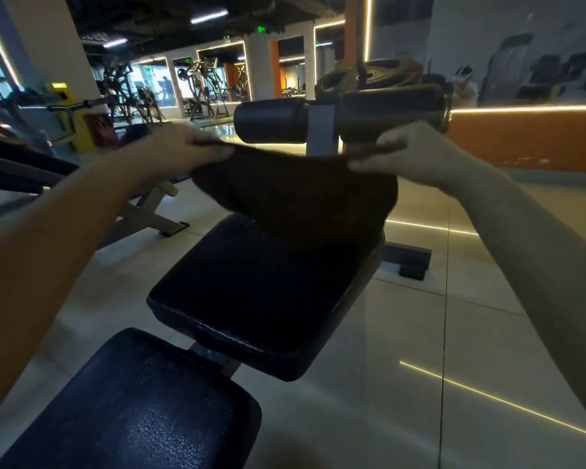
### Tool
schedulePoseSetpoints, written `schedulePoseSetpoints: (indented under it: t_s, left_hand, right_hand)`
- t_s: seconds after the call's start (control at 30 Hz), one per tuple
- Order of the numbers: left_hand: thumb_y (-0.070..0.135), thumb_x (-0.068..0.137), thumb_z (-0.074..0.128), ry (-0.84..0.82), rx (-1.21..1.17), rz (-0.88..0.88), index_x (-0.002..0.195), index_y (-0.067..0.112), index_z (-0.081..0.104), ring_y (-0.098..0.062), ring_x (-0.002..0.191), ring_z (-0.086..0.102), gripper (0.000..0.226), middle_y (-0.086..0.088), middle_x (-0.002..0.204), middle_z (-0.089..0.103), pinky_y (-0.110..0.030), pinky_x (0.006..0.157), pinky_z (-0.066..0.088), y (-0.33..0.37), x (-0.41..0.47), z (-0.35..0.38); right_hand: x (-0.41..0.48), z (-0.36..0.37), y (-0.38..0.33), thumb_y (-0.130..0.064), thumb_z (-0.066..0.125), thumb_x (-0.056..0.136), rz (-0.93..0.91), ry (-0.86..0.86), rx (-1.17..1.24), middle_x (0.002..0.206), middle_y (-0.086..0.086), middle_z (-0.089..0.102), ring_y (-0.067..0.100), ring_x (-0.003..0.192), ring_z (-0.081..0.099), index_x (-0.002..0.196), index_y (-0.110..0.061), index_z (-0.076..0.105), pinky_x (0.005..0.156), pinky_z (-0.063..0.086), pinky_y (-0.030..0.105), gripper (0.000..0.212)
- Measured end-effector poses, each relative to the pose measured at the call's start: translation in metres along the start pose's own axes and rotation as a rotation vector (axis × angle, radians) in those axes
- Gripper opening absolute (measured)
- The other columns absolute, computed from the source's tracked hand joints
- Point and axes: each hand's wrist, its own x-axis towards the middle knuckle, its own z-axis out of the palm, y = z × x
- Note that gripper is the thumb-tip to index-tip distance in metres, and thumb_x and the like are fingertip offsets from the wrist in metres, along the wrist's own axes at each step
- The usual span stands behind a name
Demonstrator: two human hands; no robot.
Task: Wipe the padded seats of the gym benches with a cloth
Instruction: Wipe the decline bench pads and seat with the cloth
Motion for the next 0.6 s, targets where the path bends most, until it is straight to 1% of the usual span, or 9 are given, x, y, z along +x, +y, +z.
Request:
schedulePoseSetpoints:
  t_s: [0.03, 0.1, 0.13, 0.2, 0.27, 0.33, 0.43, 0.53, 0.6]
  left_hand:
    - [0.041, 0.089, 0.06, -0.082, -0.001, -0.024, 0.119, 0.023, 0.065, -0.014, 0.095, 0.061, 0.035, 0.001, 0.105, 0.066, -0.025, 0.083, 0.045, -0.011, -0.004, 0.005]
    - [0.051, 0.075, 0.067, -0.265, -0.054, -0.063, 0.105, 0.024, 0.071, -0.005, 0.083, 0.068, 0.04, 0.009, 0.088, 0.073, -0.022, 0.075, 0.049, -0.031, -0.014, 0.018]
    - [0.061, 0.065, 0.072, -0.358, -0.071, -0.078, 0.098, 0.028, 0.074, -0.002, 0.08, 0.069, 0.046, 0.011, 0.086, 0.073, -0.022, 0.073, 0.049, -0.039, -0.018, 0.026]
    - [0.075, 0.048, 0.076, -0.504, -0.087, -0.126, 0.092, 0.036, 0.075, -0.005, 0.083, 0.07, 0.059, 0.011, 0.089, 0.074, -0.024, 0.072, 0.051, -0.054, -0.023, 0.039]
    - [0.064, 0.063, 0.073, -0.551, -0.124, -0.188, 0.094, 0.033, 0.075, -0.013, 0.089, 0.071, 0.044, 0.005, 0.094, 0.074, -0.027, 0.075, 0.055, -0.061, -0.025, 0.05]
    - [0.043, 0.084, 0.067, -0.483, -0.148, -0.229, 0.101, 0.027, 0.072, -0.019, 0.094, 0.07, 0.025, -0.001, 0.1, 0.073, -0.029, 0.077, 0.055, -0.064, -0.022, 0.065]
    - [0.033, 0.09, 0.067, -0.265, -0.187, -0.256, 0.101, 0.026, 0.07, -0.022, 0.099, 0.065, 0.014, -0.002, 0.101, 0.07, -0.038, 0.089, 0.053, -0.073, -0.011, 0.092]
    - [0.024, 0.091, 0.068, 0.007, -0.268, -0.253, 0.107, 0.015, 0.07, -0.025, 0.1, 0.063, 0.018, -0.003, 0.096, 0.066, -0.037, 0.093, 0.049, -0.081, 0.001, 0.119]
    - [0.024, 0.092, 0.066, 0.074, -0.162, -0.251, 0.114, 0.014, 0.067, -0.025, 0.104, 0.062, 0.024, -0.003, 0.102, 0.065, -0.039, 0.093, 0.049, -0.084, 0.005, 0.135]
  right_hand:
    - [-0.005, 0.004, 0.003, -0.041, 0.07, 0.085, 0.033, -0.107, -0.041, 0.092, -0.006, 0.061, -0.004, 0.08, 0.054, 0.091, -0.02, 0.065, 0.065, 0.035, 0.022, 0.023]
    - [-0.015, 0.014, 0.019, -0.041, 0.07, 0.084, 0.082, -0.29, -0.151, 0.096, -0.002, 0.063, 0.002, 0.084, 0.054, 0.1, -0.014, 0.067, 0.066, 0.035, 0.021, 0.032]
    - [-0.018, 0.021, 0.023, -0.044, 0.071, 0.082, 0.087, -0.371, -0.202, 0.092, 0.0, 0.064, 0.006, 0.083, 0.056, 0.098, -0.013, 0.068, 0.066, 0.037, 0.021, 0.034]
    - [-0.015, 0.035, 0.032, -0.049, 0.071, 0.078, 0.107, -0.458, -0.231, 0.083, 0.0, 0.065, 0.011, 0.08, 0.058, 0.088, -0.014, 0.068, 0.067, 0.039, 0.023, 0.036]
    - [-0.013, 0.047, 0.04, -0.053, 0.072, 0.076, 0.135, -0.504, -0.207, 0.083, -0.001, 0.065, 0.012, 0.081, 0.06, 0.084, -0.015, 0.067, 0.069, 0.042, 0.025, 0.038]
    - [-0.007, 0.056, 0.049, -0.055, 0.073, 0.074, 0.169, -0.498, -0.184, 0.088, -0.001, 0.067, 0.013, 0.085, 0.062, 0.086, -0.018, 0.067, 0.072, 0.044, 0.027, 0.04]
    - [0.01, 0.073, 0.066, -0.049, 0.076, 0.079, 0.227, -0.36, -0.183, 0.09, -0.001, 0.065, 0.013, 0.088, 0.061, 0.088, -0.019, 0.066, 0.07, 0.044, 0.026, 0.032]
    - [0.024, 0.094, 0.083, -0.046, 0.074, 0.084, 0.264, -0.108, -0.181, 0.1, 0.001, 0.063, 0.018, 0.097, 0.059, 0.1, -0.017, 0.064, 0.078, 0.046, 0.03, 0.034]
    - [0.023, 0.107, 0.086, -0.04, 0.071, 0.088, 0.28, 0.023, -0.199, 0.108, 0.002, 0.057, 0.018, 0.1, 0.055, 0.115, -0.016, 0.06, 0.081, 0.044, 0.031, 0.038]
